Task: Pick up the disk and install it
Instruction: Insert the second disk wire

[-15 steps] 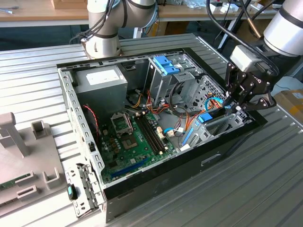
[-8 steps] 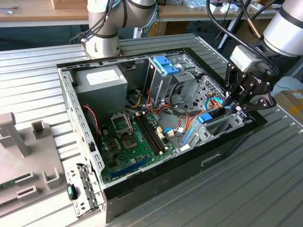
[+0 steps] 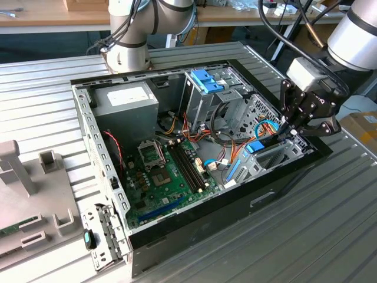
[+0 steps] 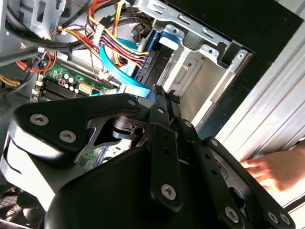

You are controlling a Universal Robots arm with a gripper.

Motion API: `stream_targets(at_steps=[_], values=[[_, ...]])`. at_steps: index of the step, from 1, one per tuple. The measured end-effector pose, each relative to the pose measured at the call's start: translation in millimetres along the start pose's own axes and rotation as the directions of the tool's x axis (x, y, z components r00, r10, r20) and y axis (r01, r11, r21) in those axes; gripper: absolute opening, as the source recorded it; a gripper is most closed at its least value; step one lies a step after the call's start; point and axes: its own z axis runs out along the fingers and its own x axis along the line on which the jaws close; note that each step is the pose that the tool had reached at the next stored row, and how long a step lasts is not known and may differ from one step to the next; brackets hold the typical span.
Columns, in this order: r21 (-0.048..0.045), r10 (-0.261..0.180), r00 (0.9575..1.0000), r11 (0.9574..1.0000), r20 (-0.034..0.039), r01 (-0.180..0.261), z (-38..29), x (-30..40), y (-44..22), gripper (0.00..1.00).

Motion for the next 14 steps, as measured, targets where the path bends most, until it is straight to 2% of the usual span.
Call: stream_targets(at_steps=[1,3,4,5,6,7,8,12,13,14], values=[[-0.0008,-0.018,0.9998,0.9998,0.0010,0.018,0.1,0.0,0.0,0.16],[-0.0009,-0.019,0.9998,0.9998,0.0012,0.019,0.2,0.1,0.6,0.16],[-0.0013,-0.023,0.9997,0.9997,0.0062,0.023,0.9,0.3,2.2,0.16],[-0.0021,-0.033,0.9993,0.9995,0.0188,0.033,2.1,0.4,4.1,0.16],[-0.0028,-0.045,0.9986,0.9990,0.0276,0.045,3.1,0.4,4.4,0.16],[-0.0029,-0.049,0.9984,0.9988,0.0291,0.049,3.3,0.3,4.5,0.16],[-0.0030,-0.049,0.9985,0.9988,0.0255,0.049,3.4,0.1,4.6,0.16],[-0.0027,-0.049,0.9985,0.9988,0.0243,0.049,3.2,0.1,4.7,0.16],[0.0011,-0.049,0.9984,0.9988,0.0275,0.049,3.2,0.1,5.1,0.16],[0.0112,-0.049,0.9981,0.9988,0.0373,0.049,3.2,0.1,5.5,0.16]])
